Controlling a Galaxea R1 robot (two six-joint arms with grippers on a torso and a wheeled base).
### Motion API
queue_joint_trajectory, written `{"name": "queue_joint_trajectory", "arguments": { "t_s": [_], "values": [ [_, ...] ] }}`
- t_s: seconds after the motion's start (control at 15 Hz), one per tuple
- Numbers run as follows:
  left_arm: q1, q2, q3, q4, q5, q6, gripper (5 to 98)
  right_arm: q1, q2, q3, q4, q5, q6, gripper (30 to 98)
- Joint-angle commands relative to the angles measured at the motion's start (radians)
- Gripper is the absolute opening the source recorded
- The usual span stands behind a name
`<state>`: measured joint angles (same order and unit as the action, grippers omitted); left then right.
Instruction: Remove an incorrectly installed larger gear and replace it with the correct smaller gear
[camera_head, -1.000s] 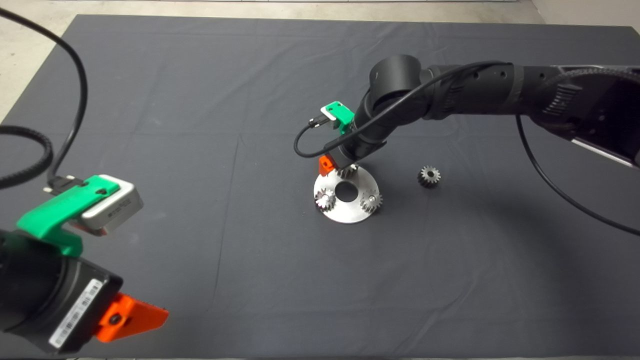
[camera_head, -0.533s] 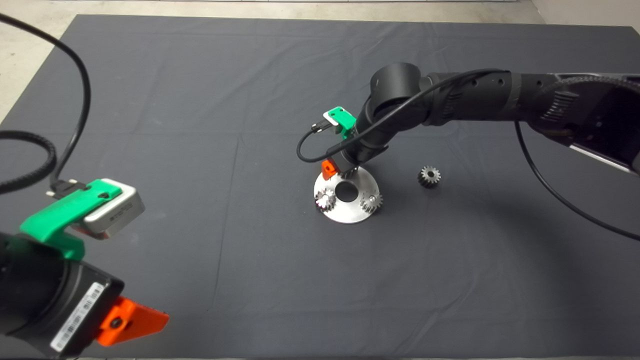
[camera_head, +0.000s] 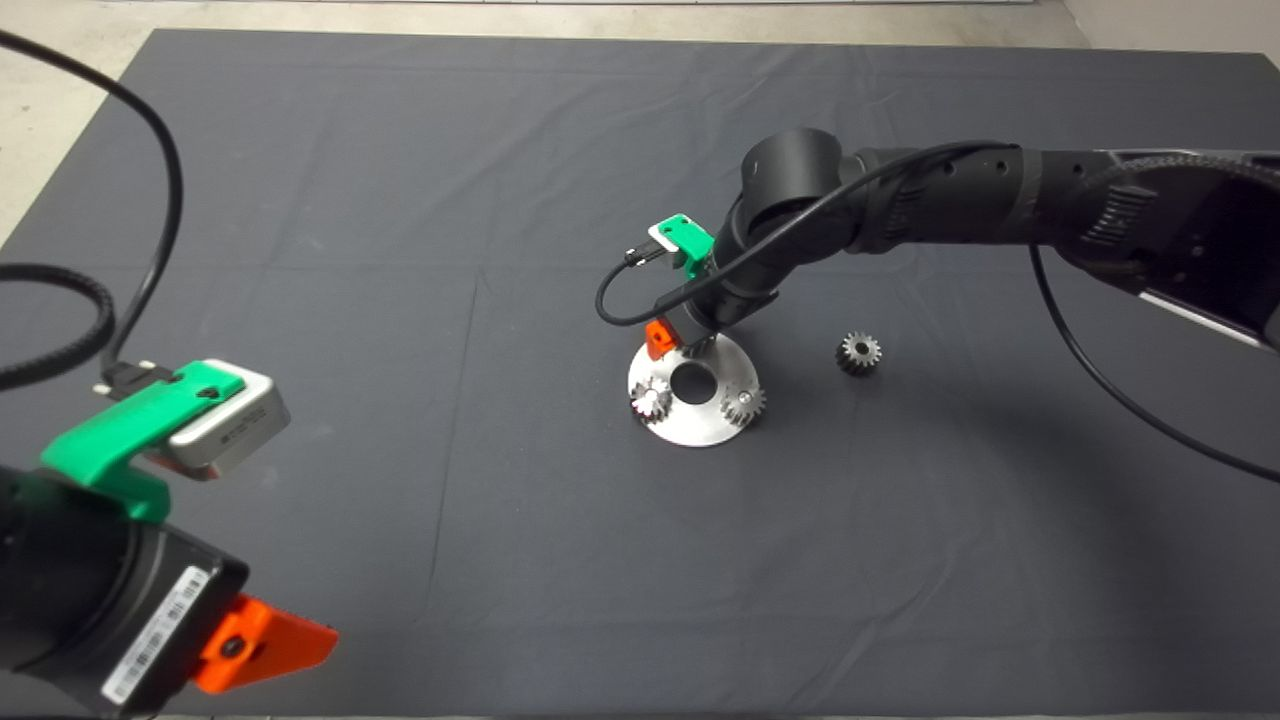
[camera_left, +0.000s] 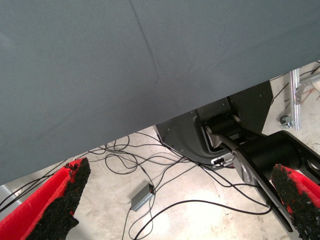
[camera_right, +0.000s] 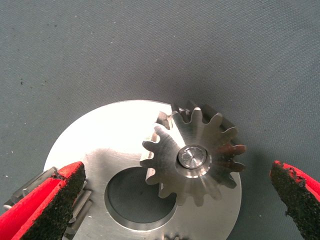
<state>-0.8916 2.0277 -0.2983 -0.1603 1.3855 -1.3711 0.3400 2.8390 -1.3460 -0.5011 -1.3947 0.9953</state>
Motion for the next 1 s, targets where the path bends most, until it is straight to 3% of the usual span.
{"name": "queue_joint_trajectory", "arguments": {
  "t_s": [0.0,0.47,0.93],
  "values": [
    [-0.004,0.001,0.012,-0.001,0.000,-0.003,92.9,0.008,-0.006,-0.002,-0.036,-0.004,0.000,98.0],
    [-0.004,0.001,0.012,-0.001,0.000,-0.003,92.9,0.007,-0.010,-0.007,-0.051,-0.021,-0.001,94.8],
    [-0.003,0.001,0.012,-0.001,0.000,-0.003,92.9,0.005,-0.014,-0.017,-0.079,-0.020,-0.003,84.8]
  ]
}}
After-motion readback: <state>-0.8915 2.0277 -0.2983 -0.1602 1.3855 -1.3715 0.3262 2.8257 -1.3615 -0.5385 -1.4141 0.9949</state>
